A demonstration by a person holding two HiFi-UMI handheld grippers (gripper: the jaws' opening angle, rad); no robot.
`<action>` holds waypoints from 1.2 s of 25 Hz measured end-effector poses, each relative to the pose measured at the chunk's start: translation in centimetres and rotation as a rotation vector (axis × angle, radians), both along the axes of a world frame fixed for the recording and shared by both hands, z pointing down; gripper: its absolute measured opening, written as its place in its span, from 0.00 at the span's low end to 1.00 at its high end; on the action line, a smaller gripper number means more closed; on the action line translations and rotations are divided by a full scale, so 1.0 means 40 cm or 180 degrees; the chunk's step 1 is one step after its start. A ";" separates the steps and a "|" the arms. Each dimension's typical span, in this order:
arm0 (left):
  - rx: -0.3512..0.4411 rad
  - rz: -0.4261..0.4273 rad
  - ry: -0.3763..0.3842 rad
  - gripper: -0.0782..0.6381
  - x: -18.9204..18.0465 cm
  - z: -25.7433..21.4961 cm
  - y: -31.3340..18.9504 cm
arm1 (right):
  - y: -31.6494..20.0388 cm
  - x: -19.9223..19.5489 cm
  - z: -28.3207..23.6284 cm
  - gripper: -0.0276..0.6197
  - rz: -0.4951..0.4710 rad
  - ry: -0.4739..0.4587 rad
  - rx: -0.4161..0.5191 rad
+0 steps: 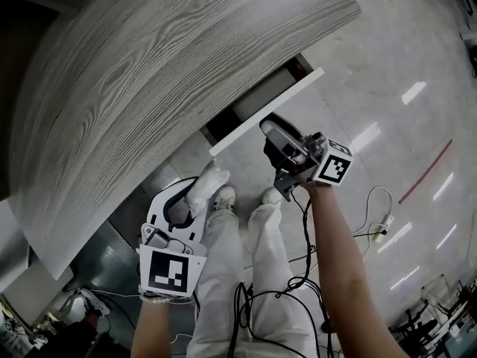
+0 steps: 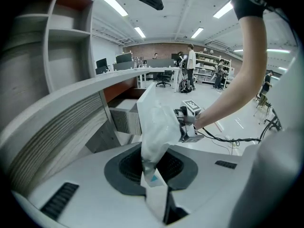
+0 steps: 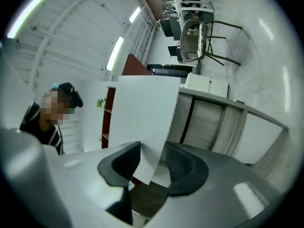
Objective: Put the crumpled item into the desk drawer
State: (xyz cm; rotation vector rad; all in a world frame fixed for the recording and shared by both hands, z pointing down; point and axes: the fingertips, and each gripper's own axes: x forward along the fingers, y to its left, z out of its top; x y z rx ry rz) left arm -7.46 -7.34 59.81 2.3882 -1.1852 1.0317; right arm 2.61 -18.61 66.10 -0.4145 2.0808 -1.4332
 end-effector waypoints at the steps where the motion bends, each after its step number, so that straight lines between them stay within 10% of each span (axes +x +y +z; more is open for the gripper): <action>1: 0.0005 0.0004 0.0000 0.18 0.003 -0.009 -0.004 | 0.001 0.008 0.004 0.28 0.0047 0.0150 0.0003; 15: 0.0125 0.0052 -0.0124 0.18 0.070 -0.167 -0.037 | 0.064 0.174 -0.127 0.06 0.0554 0.2012 0.0343; 30: 0.0269 -0.0126 -0.0695 0.18 0.133 -0.265 -0.154 | 0.176 0.259 -0.380 0.06 0.0786 0.2456 0.0670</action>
